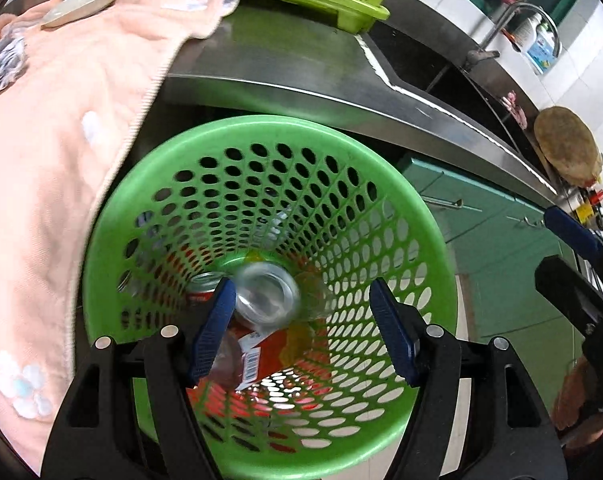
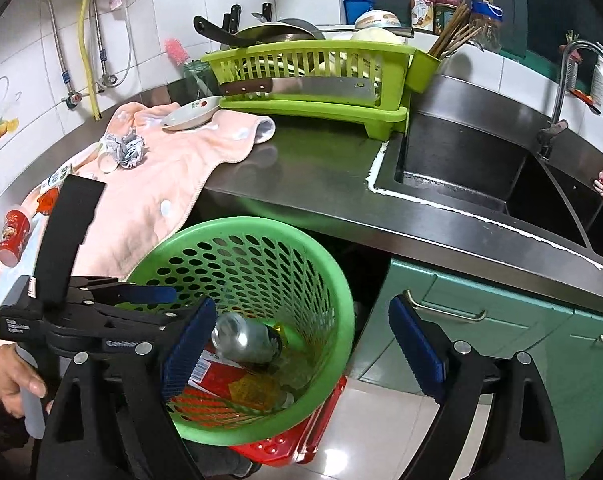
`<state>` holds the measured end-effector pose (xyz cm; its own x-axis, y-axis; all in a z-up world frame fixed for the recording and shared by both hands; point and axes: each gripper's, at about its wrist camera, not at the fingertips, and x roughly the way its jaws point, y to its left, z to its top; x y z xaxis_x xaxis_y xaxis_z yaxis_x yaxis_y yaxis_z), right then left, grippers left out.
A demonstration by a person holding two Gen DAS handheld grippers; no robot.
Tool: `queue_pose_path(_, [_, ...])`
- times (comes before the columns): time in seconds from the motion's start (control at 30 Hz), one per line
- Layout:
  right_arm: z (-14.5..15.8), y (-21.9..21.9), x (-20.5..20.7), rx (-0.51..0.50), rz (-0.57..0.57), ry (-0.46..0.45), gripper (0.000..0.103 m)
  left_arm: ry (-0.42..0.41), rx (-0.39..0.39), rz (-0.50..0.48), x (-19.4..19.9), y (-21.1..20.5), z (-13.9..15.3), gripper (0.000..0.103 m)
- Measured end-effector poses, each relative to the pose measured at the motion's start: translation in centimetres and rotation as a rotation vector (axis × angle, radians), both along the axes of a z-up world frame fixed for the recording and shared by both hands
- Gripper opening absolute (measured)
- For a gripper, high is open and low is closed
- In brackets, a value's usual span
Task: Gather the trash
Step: 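Open the left gripper over the green basket to drop the milk can, then grasp the red printed cup with the left gripper while the right gripper grasps the orange snack packet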
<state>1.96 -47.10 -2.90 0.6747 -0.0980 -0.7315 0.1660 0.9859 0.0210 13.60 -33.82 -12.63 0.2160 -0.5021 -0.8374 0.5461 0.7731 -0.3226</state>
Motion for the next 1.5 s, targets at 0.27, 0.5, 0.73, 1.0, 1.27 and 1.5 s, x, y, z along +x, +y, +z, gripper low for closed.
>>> queue_pose_path(0.27, [0.1, 2.8, 1.3, 0.006, 0.052, -0.001, 0.085, -0.057, -0.007, 0.063, 0.2, 4.8, 2.9, 0.068])
queue_pose_path(0.5, [0.5, 6.1, 3.2, 0.011, 0.123, -0.008, 0.085, -0.130, 0.016, 0.144, 0.3, 9.8, 5.2, 0.069])
queue_pose_path(0.73, [0.8, 9.9, 5.4, 0.011, 0.200, -0.013, 0.085, -0.182, 0.034, 0.247, 0.7, 15.6, 7.1, 0.070])
queue_pose_path(1.0, [1.0, 15.0, 8.6, 0.012, 0.303, -0.007, 0.085, -0.223, 0.071, 0.388, 1.7, 22.6, 8.4, 0.070])
queue_pose_path(1.27, [0.3, 20.1, 12.3, 0.022, 0.400, 0.016, 0.085, -0.304, 0.153, 0.577, 3.2, 31.1, 10.0, 0.077])
queue_pose_path(1.5, [-0.1, 25.3, 15.9, 0.040, 0.490, 0.036, 0.085, -0.335, 0.213, 0.791, 5.0, 38.4, 10.8, 0.087])
